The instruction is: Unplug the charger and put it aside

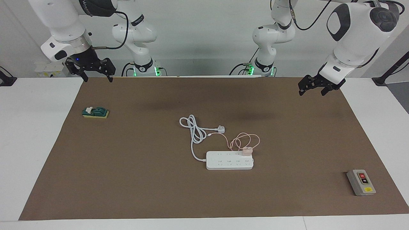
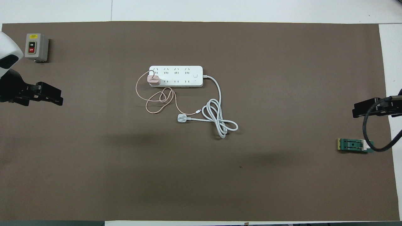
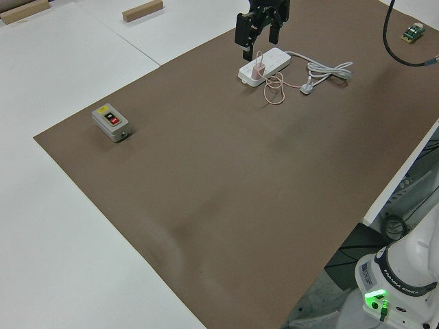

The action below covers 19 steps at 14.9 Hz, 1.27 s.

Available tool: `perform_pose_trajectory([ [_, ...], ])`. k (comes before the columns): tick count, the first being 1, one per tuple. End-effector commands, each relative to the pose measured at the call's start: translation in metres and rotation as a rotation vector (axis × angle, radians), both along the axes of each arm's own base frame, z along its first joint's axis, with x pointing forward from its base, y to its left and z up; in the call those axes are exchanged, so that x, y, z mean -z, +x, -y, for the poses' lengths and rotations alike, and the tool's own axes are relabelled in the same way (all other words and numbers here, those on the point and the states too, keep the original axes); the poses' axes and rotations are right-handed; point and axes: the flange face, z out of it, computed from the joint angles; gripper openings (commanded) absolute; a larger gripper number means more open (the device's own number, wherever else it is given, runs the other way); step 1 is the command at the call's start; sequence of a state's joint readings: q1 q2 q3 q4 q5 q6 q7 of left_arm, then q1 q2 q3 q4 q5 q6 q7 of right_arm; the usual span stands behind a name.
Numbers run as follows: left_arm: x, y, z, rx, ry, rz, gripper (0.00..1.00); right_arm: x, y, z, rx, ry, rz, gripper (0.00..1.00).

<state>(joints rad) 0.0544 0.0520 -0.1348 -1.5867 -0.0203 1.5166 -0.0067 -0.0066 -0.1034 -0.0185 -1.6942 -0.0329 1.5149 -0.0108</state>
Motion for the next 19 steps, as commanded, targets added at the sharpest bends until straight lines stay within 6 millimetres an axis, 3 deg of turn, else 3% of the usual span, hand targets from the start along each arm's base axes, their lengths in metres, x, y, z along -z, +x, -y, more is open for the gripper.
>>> perform_pose_trajectory([
  [1, -0.002, -0.006, 0.001, -0.009, 0.017, 0.019, 1.0, -0.002, -0.005, 0.0, -0.025, 0.016, 0.022, 1.0],
  [7, -0.002, -0.004, 0.006, 0.013, 0.016, 0.019, 1.0, -0.002, -0.005, 0.0, -0.051, 0.016, 0.021, 1.0],
  [12, -0.013, 0.003, -0.011, -0.027, 0.014, 0.029, 1.0, 0.0, -0.004, 0.0, -0.031, 0.021, 0.02, 1.0],
  [15, -0.018, 0.007, -0.017, -0.032, 0.018, 0.034, 1.0, 0.015, 0.005, -0.011, 0.126, 0.104, -0.007, 1.0],
  [17, -0.018, 0.009, -0.021, -0.045, 0.018, 0.04, 1.0, 0.027, 0.015, -0.044, 0.234, 0.109, -0.02, 1.0],
  [19, -0.018, 0.008, -0.03, -0.089, 0.023, 0.038, 1.0, 0.052, 0.032, -0.074, 0.396, 0.13, -0.057, 1.0],
])
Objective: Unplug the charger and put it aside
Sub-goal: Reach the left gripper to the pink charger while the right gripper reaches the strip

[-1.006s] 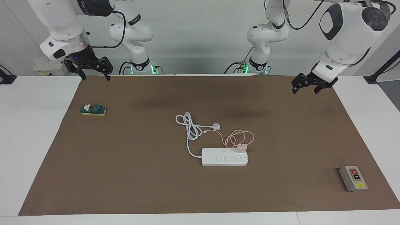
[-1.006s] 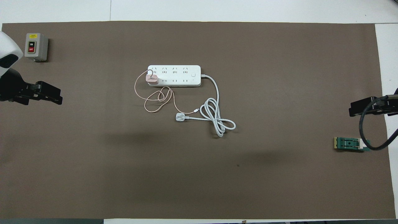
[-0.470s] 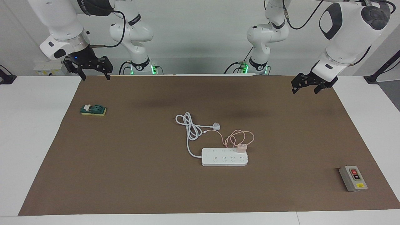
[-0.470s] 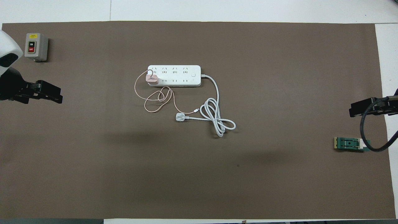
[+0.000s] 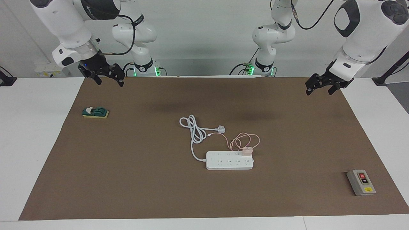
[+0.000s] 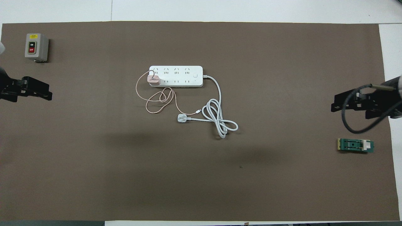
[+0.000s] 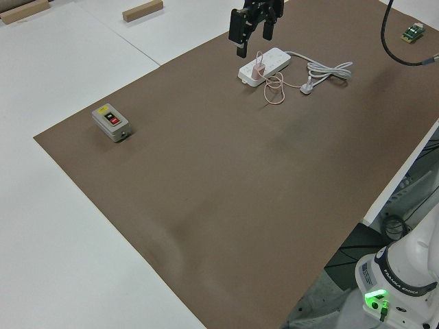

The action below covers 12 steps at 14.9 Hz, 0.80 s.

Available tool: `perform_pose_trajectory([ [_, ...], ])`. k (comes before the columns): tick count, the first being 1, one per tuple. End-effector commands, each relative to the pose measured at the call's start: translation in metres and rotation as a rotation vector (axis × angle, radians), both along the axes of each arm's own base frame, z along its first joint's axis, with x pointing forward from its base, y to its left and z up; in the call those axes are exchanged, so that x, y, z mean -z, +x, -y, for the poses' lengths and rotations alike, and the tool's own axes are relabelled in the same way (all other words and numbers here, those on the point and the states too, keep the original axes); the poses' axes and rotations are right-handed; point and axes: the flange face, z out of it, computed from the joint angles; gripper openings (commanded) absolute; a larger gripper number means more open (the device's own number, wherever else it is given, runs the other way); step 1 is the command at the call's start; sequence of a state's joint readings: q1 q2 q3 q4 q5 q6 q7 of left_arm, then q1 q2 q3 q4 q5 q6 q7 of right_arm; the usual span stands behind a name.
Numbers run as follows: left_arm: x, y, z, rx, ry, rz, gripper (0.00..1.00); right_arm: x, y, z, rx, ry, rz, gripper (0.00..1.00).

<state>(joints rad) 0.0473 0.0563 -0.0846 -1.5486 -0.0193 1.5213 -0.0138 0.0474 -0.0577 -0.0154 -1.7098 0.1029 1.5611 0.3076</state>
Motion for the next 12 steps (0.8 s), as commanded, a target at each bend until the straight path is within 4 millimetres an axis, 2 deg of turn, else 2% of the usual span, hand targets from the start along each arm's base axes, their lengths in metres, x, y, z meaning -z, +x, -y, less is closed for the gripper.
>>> perform_pose_trajectory([
  [1, -0.008, 0.002, -0.004, -0.087, 0.022, 0.018, 1.0, 0.034, 0.026, -0.041, 0.196, 0.071, -0.049, 1.0],
  [2, -0.01, 0.003, -0.004, -0.145, 0.019, 0.032, 1.0, 0.048, 0.038, -0.054, 0.275, 0.097, -0.07, 1.0],
  [4, -0.011, -0.002, 0.006, -0.256, 0.024, 0.033, 1.0, 0.072, 0.056, -0.094, 0.394, 0.122, -0.096, 1.0],
  [5, -0.001, -0.003, 0.009, -0.339, 0.033, 0.018, 1.0, 0.084, 0.064, -0.112, 0.47, 0.159, -0.115, 1.0],
  [8, 0.01, 0.004, 0.012, -0.596, 0.018, 0.002, 1.0, 0.116, 0.081, -0.157, 0.649, 0.238, -0.141, 1.0],
  [9, 0.015, 0.008, 0.019, -0.683, 0.016, -0.01, 1.0, 0.124, 0.086, -0.164, 0.711, 0.262, -0.166, 1.0],
  [11, 0.029, 0.017, 0.045, -0.883, 0.016, -0.033, 1.0, 0.145, 0.104, -0.196, 0.81, 0.283, -0.226, 1.0],
  [12, 0.044, 0.024, 0.063, -0.969, 0.01, -0.06, 1.0, 0.157, 0.114, -0.214, 0.856, 0.274, -0.243, 1.0],
])
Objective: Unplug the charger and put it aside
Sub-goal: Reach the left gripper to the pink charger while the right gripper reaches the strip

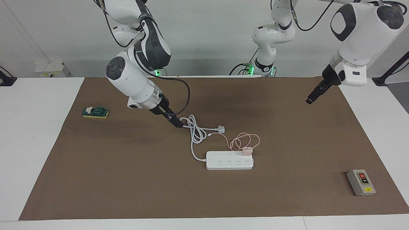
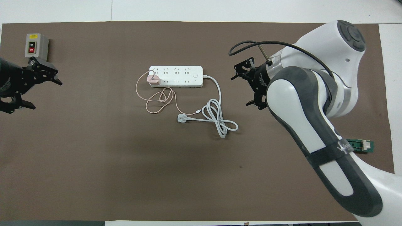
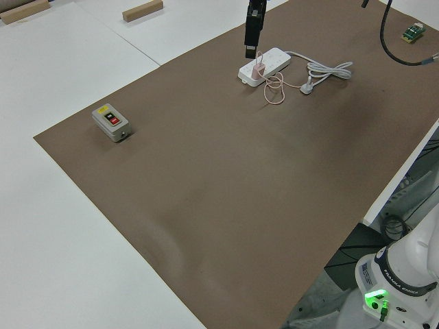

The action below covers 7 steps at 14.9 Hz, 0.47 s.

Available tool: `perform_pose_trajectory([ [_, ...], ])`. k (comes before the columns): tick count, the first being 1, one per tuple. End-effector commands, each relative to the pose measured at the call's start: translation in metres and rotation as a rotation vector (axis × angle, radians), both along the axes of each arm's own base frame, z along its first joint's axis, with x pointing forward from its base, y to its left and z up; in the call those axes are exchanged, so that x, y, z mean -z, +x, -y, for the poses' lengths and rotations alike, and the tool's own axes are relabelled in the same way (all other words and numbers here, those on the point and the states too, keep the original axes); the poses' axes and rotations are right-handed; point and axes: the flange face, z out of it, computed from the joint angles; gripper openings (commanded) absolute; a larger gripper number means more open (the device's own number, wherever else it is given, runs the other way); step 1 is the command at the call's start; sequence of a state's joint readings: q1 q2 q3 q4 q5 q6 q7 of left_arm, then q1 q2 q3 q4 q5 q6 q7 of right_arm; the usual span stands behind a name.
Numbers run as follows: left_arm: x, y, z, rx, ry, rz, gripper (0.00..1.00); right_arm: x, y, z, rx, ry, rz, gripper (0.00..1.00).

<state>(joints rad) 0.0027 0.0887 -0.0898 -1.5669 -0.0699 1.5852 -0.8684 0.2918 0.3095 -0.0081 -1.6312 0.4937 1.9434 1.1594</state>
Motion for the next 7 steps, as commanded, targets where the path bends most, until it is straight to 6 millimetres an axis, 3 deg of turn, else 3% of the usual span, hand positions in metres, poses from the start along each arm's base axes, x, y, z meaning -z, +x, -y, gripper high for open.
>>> perform_pose_trajectory([
  [1, 0.028, 0.017, 0.036, -0.288, -0.014, -0.018, 1.0, 0.026, 0.037, -0.04, 0.137, 0.02, -0.055, 1.0],
  [4, 0.059, 0.036, 0.075, -0.618, -0.006, -0.014, 1.0, 0.07, 0.051, -0.075, 0.275, 0.106, -0.096, 1.0],
  [6, 0.064, 0.047, 0.092, -0.822, -0.036, 0.03, 1.0, 0.097, 0.056, -0.087, 0.324, 0.124, -0.092, 1.0],
  [7, 0.077, 0.051, 0.105, -0.86, -0.035, 0.021, 1.0, 0.111, 0.056, -0.098, 0.35, 0.152, -0.1, 1.0],
])
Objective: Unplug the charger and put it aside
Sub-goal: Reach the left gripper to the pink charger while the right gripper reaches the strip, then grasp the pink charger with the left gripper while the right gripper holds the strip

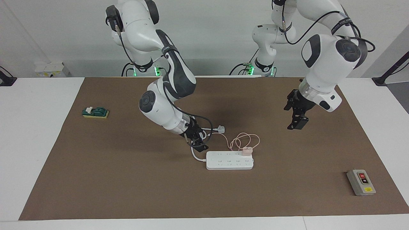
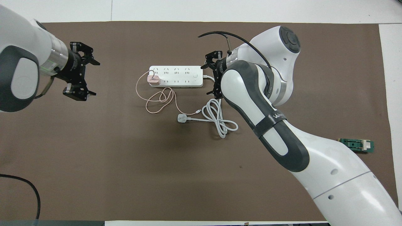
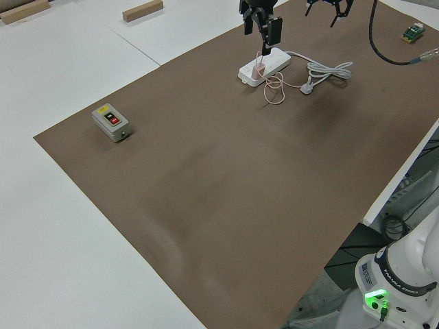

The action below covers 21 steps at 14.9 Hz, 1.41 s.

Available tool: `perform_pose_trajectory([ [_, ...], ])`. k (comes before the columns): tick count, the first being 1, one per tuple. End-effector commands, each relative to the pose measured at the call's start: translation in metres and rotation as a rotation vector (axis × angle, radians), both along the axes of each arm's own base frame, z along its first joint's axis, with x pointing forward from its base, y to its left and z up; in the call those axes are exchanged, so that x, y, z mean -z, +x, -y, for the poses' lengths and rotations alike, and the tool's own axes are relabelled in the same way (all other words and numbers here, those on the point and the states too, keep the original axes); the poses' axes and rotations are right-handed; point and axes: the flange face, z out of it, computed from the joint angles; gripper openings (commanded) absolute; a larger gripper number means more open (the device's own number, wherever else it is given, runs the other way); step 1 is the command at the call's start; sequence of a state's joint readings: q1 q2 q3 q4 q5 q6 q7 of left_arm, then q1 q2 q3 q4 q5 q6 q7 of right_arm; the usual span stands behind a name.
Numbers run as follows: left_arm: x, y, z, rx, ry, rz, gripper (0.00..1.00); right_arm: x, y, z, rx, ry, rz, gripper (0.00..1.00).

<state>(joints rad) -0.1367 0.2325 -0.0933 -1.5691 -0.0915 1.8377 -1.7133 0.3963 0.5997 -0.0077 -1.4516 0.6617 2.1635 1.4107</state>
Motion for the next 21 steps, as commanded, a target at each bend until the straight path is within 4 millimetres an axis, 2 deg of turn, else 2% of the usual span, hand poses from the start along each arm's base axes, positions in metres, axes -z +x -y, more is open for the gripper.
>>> perform_pose_trajectory([
  [1, 0.019, 0.007, 0.03, -0.13, -0.014, -0.004, 1.0, 0.03, 0.018, -0.016, 0.084, 0.073, -0.026, 1.0],
  [3, 0.045, 0.015, 0.06, -0.131, 0.0, -0.037, 1.0, 0.054, 0.033, -0.029, 0.107, 0.11, -0.051, 1.0],
  [5, 0.069, 0.026, 0.075, -0.214, 0.063, -0.038, 1.0, 0.07, 0.045, -0.035, 0.117, 0.119, -0.064, 1.0],
  [6, 0.074, 0.025, 0.082, -0.213, 0.073, -0.039, 1.0, 0.076, 0.047, -0.033, 0.12, 0.124, -0.07, 1.0],
  [8, 0.099, 0.027, 0.1, -0.19, 0.088, -0.056, 1.0, 0.084, 0.045, -0.038, 0.113, 0.13, -0.08, 1.0],
  [9, 0.097, 0.033, 0.105, -0.189, 0.072, -0.024, 1.0, 0.085, 0.047, -0.037, 0.115, 0.131, -0.078, 1.0],
  [13, 0.115, 0.044, 0.11, -0.187, 0.049, 0.027, 1.0, 0.098, 0.051, -0.037, 0.111, 0.128, -0.065, 1.0],
  [14, 0.128, 0.041, 0.122, -0.169, 0.057, 0.017, 1.0, 0.101, 0.052, -0.035, 0.104, 0.126, -0.06, 1.0],
  [15, 0.131, 0.037, 0.131, -0.148, 0.067, 0.021, 1.0, 0.102, 0.054, -0.029, 0.105, 0.125, -0.054, 1.0],
  [17, 0.138, 0.037, 0.129, -0.141, 0.072, 0.043, 1.0, 0.107, 0.054, -0.027, 0.099, 0.119, -0.051, 1.0],
  [18, 0.145, 0.036, 0.127, -0.138, 0.074, 0.043, 1.0, 0.107, 0.054, -0.027, 0.099, 0.117, -0.049, 0.84],
  [19, 0.147, 0.036, 0.127, -0.138, 0.072, 0.047, 1.0, 0.109, 0.054, -0.026, 0.107, 0.116, -0.045, 0.6],
  [20, 0.152, 0.033, 0.127, -0.134, 0.076, 0.041, 1.0, 0.11, 0.054, -0.029, 0.111, 0.114, -0.036, 0.51],
  [21, 0.159, 0.029, 0.128, -0.126, 0.083, 0.032, 1.0, 0.109, 0.053, -0.032, 0.114, 0.113, -0.026, 0.51],
])
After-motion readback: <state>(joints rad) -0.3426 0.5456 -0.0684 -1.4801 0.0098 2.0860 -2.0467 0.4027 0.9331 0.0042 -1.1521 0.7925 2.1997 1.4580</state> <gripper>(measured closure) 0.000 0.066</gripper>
